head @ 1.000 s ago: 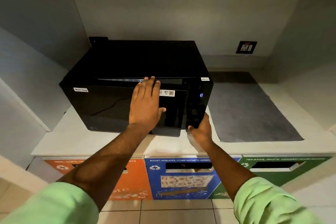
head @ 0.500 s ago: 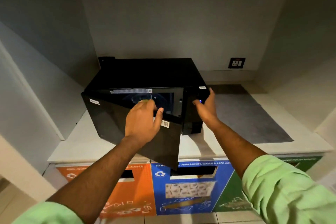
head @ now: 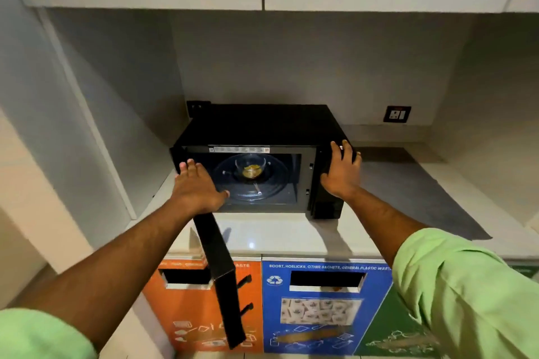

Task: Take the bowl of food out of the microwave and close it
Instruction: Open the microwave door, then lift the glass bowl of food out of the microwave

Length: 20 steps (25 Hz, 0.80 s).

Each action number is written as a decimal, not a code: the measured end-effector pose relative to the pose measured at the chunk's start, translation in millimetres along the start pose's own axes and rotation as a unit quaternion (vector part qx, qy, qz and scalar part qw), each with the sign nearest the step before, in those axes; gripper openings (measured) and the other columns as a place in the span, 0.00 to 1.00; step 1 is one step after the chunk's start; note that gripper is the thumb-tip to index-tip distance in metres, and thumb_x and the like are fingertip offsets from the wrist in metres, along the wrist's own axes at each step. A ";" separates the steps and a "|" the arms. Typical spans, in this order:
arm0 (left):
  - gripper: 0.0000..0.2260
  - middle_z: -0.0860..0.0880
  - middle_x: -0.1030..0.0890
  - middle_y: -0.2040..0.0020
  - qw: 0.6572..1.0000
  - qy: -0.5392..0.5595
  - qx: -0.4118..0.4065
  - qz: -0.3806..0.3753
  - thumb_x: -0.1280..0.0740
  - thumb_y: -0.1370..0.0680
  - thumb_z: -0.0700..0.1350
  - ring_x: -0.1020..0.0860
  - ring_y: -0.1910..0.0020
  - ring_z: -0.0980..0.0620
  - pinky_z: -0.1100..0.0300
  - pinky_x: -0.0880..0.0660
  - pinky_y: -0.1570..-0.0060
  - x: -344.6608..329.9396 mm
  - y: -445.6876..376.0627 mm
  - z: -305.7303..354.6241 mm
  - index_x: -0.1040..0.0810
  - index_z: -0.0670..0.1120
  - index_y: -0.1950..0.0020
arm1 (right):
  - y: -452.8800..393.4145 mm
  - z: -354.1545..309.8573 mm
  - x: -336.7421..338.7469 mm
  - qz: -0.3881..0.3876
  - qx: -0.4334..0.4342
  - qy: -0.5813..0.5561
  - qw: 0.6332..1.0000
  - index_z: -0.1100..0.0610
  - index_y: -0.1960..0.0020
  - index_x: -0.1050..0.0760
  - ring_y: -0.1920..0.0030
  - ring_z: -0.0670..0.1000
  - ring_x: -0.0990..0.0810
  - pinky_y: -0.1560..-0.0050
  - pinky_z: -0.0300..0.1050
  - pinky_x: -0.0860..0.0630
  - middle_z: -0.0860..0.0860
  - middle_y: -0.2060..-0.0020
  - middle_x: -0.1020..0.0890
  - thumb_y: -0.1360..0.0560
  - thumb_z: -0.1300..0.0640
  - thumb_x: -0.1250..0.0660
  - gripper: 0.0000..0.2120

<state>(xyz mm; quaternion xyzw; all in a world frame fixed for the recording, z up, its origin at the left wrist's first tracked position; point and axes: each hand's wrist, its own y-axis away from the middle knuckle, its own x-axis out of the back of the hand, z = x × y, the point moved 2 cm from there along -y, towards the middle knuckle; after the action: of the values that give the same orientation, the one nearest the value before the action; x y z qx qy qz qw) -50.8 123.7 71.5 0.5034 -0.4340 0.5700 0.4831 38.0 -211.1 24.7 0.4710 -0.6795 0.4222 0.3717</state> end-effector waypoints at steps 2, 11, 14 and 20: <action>0.50 0.37 0.57 0.18 0.998 -0.051 0.015 -0.036 0.38 0.25 0.67 0.56 0.18 0.38 0.47 0.51 0.21 1.4 1.0 -15.9 0.57 0.36 0.19 | 1.1 0.1 2.0 -0.017 0.003 0.025 1.000 0.47 0.18 0.56 0.19 0.68 0.55 0.28 0.62 0.32 0.50 0.17 0.55 0.26 0.52 0.27 0.48; 0.47 0.34 0.52 0.19 0.994 -0.088 0.066 0.018 0.39 0.24 0.64 0.52 0.19 0.36 0.45 0.51 0.20 -3.7 10.9 -33.7 0.54 0.33 0.20 | 3.3 1.7 8.4 -0.034 0.043 0.155 0.986 0.50 0.17 0.62 0.20 0.68 0.62 0.22 0.63 0.45 0.56 0.17 0.58 0.26 0.47 0.28 0.52; 0.48 0.35 0.51 0.19 0.992 -0.095 0.052 0.056 0.38 0.25 0.65 0.52 0.19 0.36 0.45 0.51 0.20 -12.7 11.0 -48.1 0.53 0.34 0.20 | 2.4 4.1 10.1 -0.038 0.043 0.129 0.990 0.49 0.17 0.61 0.19 0.67 0.62 0.23 0.63 0.42 0.55 0.17 0.57 0.27 0.48 0.26 0.53; 0.49 0.35 0.51 0.19 0.989 -0.118 0.026 0.087 0.38 0.26 0.65 0.53 0.19 0.37 0.45 0.52 0.20 -25.3 7.1 -53.0 0.53 0.34 0.20 | 3.0 4.9 10.0 -0.049 0.040 0.098 0.993 0.47 0.18 0.61 0.19 0.66 0.62 0.25 0.64 0.37 0.52 0.17 0.58 0.28 0.52 0.25 0.53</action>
<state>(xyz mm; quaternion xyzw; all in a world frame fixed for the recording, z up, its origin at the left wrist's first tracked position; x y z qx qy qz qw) -65.3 171.7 40.1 0.5397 -0.5156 0.5575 0.3635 31.8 -218.2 31.3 0.4747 -0.5980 0.4748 0.4377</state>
